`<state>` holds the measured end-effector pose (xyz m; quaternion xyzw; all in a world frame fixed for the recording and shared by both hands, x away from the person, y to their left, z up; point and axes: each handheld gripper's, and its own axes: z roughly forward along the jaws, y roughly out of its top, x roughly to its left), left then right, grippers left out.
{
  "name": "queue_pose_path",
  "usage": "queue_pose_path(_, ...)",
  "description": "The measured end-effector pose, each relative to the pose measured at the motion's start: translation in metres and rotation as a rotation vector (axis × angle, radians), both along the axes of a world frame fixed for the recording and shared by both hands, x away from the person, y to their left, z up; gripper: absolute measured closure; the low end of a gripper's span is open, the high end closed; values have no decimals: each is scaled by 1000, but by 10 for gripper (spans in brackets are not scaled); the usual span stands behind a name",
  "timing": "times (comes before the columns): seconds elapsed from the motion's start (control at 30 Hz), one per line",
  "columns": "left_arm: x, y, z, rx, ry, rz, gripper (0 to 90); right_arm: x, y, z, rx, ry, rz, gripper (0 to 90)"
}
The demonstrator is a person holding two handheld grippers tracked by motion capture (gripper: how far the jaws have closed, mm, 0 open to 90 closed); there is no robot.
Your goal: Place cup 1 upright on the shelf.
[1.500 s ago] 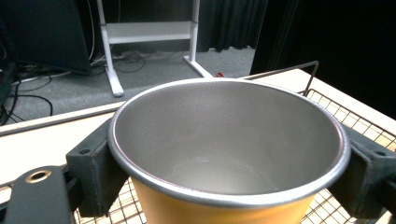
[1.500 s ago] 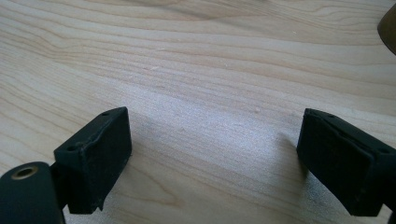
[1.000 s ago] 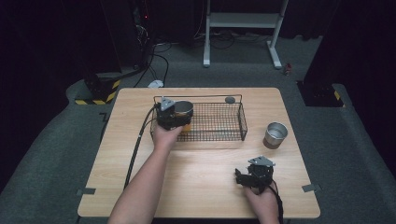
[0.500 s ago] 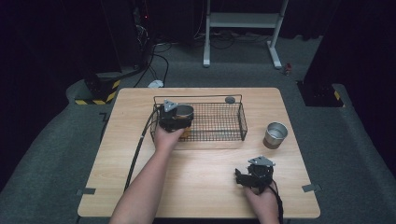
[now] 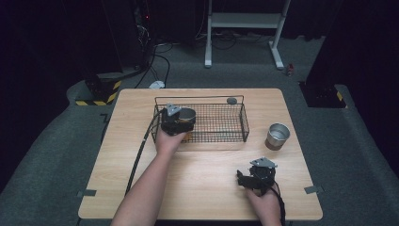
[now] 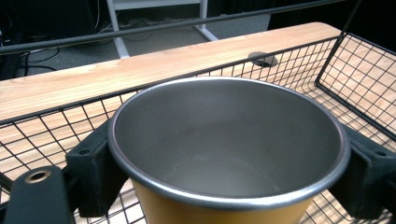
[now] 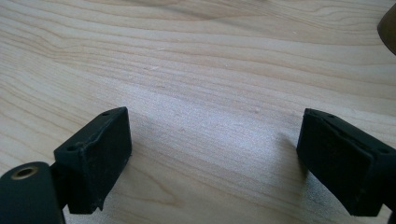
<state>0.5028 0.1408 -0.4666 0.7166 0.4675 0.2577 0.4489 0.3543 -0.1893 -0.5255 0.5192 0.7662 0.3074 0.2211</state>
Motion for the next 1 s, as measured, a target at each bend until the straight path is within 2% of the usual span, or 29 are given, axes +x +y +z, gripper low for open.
queue_pose_path(0.5, -13, 9, -1, 48, -7, -9, 128, 0, 0, 0, 1, -1, -1, 99)
queue_pose_path(1.0, -17, 16, 1, 108, 46, -9, 131, 0, 0, 0, 1, -1, -1, 99)
